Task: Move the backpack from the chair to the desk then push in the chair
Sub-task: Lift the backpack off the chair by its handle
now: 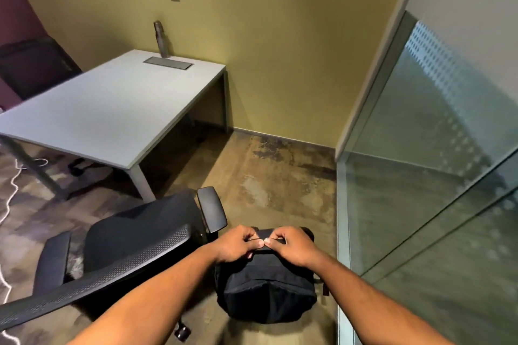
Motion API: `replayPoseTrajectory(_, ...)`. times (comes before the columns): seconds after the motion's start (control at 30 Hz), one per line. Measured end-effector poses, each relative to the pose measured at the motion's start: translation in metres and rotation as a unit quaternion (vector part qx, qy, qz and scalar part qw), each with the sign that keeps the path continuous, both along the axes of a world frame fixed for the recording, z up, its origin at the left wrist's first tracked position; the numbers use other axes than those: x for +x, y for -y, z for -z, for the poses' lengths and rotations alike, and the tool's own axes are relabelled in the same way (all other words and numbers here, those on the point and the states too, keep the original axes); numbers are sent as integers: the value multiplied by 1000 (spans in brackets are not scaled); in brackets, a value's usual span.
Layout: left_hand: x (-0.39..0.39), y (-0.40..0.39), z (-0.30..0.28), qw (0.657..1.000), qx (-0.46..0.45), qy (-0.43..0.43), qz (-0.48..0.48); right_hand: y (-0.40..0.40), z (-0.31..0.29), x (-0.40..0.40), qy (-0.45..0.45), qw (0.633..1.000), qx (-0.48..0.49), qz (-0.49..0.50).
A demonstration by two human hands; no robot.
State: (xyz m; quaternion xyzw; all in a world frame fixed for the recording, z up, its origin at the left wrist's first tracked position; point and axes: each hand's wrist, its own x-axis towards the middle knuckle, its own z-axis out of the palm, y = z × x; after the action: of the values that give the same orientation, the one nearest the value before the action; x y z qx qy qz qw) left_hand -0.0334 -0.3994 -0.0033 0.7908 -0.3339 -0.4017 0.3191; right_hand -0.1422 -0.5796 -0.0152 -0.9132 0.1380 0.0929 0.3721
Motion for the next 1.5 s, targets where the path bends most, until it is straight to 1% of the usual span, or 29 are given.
replayPoseTrajectory(0.17,28,58,-1,1000,-18,2,-3,54,-5,26,3,999,-10,35)
replayPoseTrajectory(0.33,71,119,10,999,-23,12,23,108,2,61,-10,998,-17,54)
replayPoseTrajectory(0.47,118,164,14,998,-23,15,61,148,4,101,-18,997,-33,70)
replayPoseTrajectory(0.6,164,201,11,997,-38,10,62,185,-6,145,-23,996,-25,84)
replayPoseTrajectory(0.7,197,229,5,997,-44,14,66,214,-14,176,-20,997,-25,77)
replayPoseTrajectory(0.9,260,286,-1,997,-33,23,65,270,-10,240,-10,996,-19,87)
replayPoseTrajectory(1.0,294,316,-2,997,-27,33,64,302,-7,277,-15,997,-14,76)
replayPoseTrajectory(1.17,354,374,1,997,0,66,30,364,-2,348,-13,998,2,57)
replayPoseTrajectory(1.3,401,407,-5,998,-1,60,-29,404,-12,413,-19,1000,-5,-7)
replayPoseTrajectory(1.5,461,425,-12,992,12,75,-96,433,-29,500,-15,995,-36,-87)
